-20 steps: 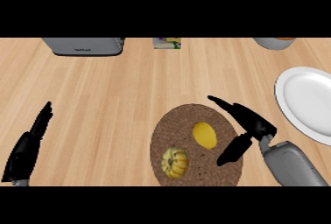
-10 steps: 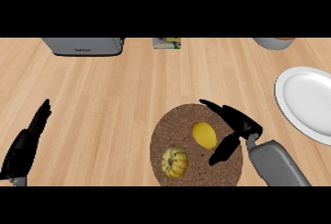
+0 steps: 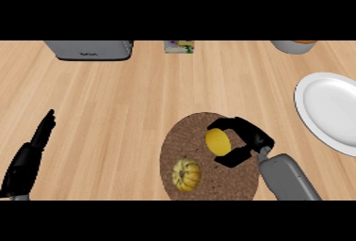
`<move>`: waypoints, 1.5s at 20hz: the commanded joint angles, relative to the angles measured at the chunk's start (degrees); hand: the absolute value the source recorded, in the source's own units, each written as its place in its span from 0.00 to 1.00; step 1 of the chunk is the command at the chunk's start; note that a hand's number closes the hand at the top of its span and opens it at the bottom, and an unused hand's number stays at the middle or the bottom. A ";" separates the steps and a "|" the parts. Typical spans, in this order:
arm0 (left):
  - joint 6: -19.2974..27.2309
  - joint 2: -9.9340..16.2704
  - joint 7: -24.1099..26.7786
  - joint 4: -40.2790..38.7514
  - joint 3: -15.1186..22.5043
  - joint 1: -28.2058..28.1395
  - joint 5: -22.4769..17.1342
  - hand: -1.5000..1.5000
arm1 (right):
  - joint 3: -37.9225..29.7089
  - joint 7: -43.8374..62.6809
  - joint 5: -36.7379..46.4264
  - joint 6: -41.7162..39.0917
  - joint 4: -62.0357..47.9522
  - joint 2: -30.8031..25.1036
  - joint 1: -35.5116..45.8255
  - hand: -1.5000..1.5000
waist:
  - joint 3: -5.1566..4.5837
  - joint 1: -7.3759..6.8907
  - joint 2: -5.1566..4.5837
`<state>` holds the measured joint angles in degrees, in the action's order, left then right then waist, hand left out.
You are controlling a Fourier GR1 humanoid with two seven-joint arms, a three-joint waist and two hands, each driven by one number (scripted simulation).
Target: Pick the lemon from the placemat and place it in the plate
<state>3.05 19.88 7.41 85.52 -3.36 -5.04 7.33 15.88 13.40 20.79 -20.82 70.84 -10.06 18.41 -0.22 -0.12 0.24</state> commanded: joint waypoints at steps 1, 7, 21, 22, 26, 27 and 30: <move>-0.51 -0.58 3.93 -0.66 -1.64 -2.55 1.29 0.50 | -1.19 -0.14 0.37 -0.74 0.25 2.74 1.27 1.00 | 0.22 -0.15 -0.22; -3.45 -1.90 -1.31 1.85 -2.56 -0.50 2.22 0.50 | -4.05 -4.55 3.74 -1.38 -1.55 2.01 1.29 1.00 | 0.22 -0.07 -0.22; -0.31 -2.36 0.61 1.78 -3.66 -2.14 1.11 0.50 | -29.82 -32.36 7.80 8.65 -20.92 -46.99 -4.16 1.00 | 1.26 2.31 -1.62; -1.10 -2.23 0.42 2.12 -3.71 -1.97 0.35 0.50 | -31.60 -34.23 7.06 9.80 -22.45 -48.06 -3.89 1.00 | 1.32 2.10 -1.53; -2.28 -1.13 0.56 1.88 -3.79 -2.48 0.33 0.50 | -37.72 -44.16 5.16 16.61 -27.94 -51.05 -3.75 1.00 | 1.30 1.21 -1.19; -0.92 -1.61 1.14 0.26 -4.04 -0.74 1.05 0.50 | -39.37 -46.49 3.84 16.99 -28.81 -51.78 -2.54 1.00 | 1.17 1.73 -1.46; -2.07 -1.42 0.68 0.92 -3.64 -1.88 0.60 0.50 | -42.77 -57.05 0.79 16.47 -31.36 -54.06 -2.03 1.00 | 1.16 1.00 -0.90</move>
<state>1.52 18.07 8.29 86.64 -6.78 -6.96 8.19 -22.27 -33.11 24.44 -5.96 42.97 -61.07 15.71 0.93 1.25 -0.96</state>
